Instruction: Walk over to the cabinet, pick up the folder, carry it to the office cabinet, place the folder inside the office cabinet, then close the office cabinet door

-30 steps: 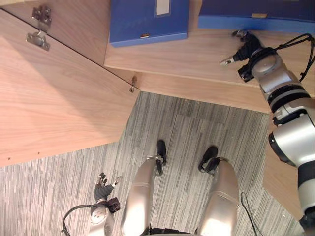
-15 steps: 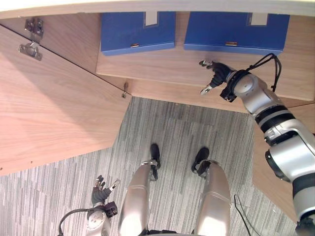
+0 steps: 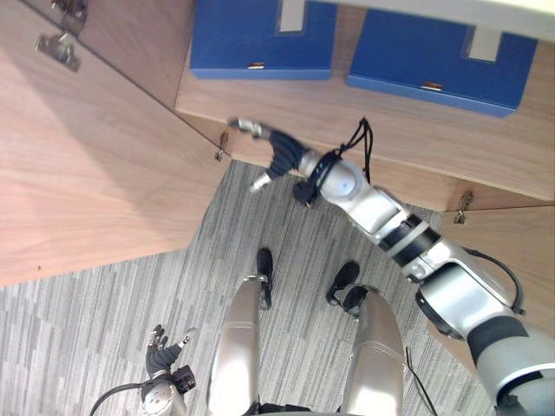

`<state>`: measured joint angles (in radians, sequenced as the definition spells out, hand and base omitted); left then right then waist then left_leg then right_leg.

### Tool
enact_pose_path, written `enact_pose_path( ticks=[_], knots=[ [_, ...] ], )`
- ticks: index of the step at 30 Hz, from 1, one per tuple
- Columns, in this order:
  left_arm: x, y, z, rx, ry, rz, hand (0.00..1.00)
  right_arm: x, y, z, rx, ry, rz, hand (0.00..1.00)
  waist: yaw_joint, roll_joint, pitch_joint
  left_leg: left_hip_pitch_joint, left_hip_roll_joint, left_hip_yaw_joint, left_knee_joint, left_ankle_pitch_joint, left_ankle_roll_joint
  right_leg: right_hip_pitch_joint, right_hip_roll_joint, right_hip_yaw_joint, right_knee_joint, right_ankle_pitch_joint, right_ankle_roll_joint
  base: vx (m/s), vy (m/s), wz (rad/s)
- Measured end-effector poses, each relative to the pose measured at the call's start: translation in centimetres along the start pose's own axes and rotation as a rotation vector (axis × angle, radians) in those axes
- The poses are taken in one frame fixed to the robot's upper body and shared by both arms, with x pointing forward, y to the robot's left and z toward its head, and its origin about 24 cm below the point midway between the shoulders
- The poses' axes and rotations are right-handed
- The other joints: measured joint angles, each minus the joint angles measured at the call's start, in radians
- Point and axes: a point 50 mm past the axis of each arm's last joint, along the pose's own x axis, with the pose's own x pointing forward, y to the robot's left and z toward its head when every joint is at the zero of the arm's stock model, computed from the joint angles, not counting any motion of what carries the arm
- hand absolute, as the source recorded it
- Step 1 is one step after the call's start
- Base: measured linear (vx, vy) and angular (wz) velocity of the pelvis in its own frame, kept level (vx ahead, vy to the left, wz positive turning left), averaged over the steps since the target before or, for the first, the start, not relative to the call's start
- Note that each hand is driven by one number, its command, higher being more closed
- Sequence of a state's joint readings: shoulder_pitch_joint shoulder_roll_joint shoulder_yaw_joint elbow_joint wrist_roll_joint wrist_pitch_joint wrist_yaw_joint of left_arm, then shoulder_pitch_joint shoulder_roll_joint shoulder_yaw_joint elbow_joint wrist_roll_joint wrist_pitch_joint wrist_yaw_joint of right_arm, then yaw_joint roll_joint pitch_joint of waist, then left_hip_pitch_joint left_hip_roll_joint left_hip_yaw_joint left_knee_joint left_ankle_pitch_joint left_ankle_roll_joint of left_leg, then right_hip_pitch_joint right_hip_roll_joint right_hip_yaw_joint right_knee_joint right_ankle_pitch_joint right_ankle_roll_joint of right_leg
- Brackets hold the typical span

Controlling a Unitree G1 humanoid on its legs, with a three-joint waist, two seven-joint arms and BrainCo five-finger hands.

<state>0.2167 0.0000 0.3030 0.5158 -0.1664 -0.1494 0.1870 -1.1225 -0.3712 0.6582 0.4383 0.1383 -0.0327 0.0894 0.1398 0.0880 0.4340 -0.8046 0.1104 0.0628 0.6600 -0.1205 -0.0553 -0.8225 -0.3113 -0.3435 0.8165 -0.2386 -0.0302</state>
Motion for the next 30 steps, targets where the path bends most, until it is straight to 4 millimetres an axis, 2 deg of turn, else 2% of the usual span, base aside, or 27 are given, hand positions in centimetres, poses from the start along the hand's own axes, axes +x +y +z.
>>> enact_pose_path(
  ticks=[4,5,7,8,10,13,19,23,30],
  knots=[
    [0.4,0.1,0.5,-0.005,-0.016,0.031,0.0,1.1,-2.5,0.2,0.033,0.018,-0.142,0.0,0.032,-0.007,0.001,-0.084,-0.029,-0.034,0.031,0.001,0.003,-0.054,-0.035,-0.025,0.033,-0.006,0.006,-0.07,0.06,0.31],
    [0.4,0.1,0.7,-0.012,-0.025,0.041,0.0,1.1,-3.1,0.0,0.04,0.035,-0.161,0.0,0.039,-0.007,0.002,-0.111,-0.037,-0.053,0.042,0.011,-0.006,-0.069,-0.044,-0.036,0.043,-0.008,0.011,-0.06,0.05,0.37],
    [0.7,0.2,1.0,-0.03,-0.032,0.066,0.0,1.1,-3.5,-0.7,0.065,0.069,-0.179,0.0,0.043,-0.007,0.004,-0.138,-0.045,-0.076,0.061,0.017,-0.002,-0.075,-0.053,-0.055,0.062,-0.017,0.018,-0.02,0.034,0.41],
    [0.9,-0.1,1.3,-0.039,-0.039,0.066,0.0,0.9,-3.9,-1.5,0.076,0.108,-0.201,0.0,0.046,-0.009,0.005,-0.156,-0.063,-0.093,0.073,0.018,-0.002,-0.084,-0.073,-0.064,0.088,-0.029,0.021,-0.02,0.036,0.45],
    [1.0,-0.7,1.3,-0.056,-0.036,0.064,0.0,0.9,-4.6,-1.7,0.093,0.12,-0.239,0.0,0.059,-0.01,0.007,-0.179,-0.072,-0.1,0.084,0.019,-0.001,-0.104,-0.085,-0.064,0.106,-0.038,0.024,-0.02,0.029,0.25],
    [0.9,-0.8,0.9,-0.09,-0.017,0.089,0.0,1.1,-5.2,-1.6,0.078,0.137,-0.254,0.0,0.068,-0.016,0.011,-0.202,-0.072,-0.106,0.095,0.019,-0.002,-0.121,-0.084,-0.066,0.113,-0.042,0.027,-0.03,0.037,0.04],
    [0.9,0.2,0.4,-0.114,0.007,0.159,0.0,1.5,-6.4,-1.4,-0.034,0.183,-0.265,0.0,0.075,-0.019,0.013,-0.238,-0.078,-0.134,0.118,0.016,-0.012,-0.136,-0.093,-0.091,0.142,-0.063,0.028,-0.02,0.019,0.1],
    [0.9,0.7,0.3,-0.129,0.012,0.191,0.0,1.1,-6.9,-2.5,-0.024,0.24,-0.282,0.0,0.087,-0.02,0.014,-0.248,-0.087,-0.156,0.117,0.019,-0.021,-0.138,-0.1,-0.105,0.155,-0.078,0.026,0.0,0.003,0.14],
    [1.1,0.4,0.5,-0.193,0.014,0.201,0.0,0.1,-9.8,-2.3,0.244,0.202,-0.418,0.0,0.096,-0.021,0.016,-0.265,-0.092,-0.168,0.123,0.024,-0.022,-0.146,-0.106,-0.116,0.166,-0.082,0.022,0.02,0.02,0.05]
  ],
)
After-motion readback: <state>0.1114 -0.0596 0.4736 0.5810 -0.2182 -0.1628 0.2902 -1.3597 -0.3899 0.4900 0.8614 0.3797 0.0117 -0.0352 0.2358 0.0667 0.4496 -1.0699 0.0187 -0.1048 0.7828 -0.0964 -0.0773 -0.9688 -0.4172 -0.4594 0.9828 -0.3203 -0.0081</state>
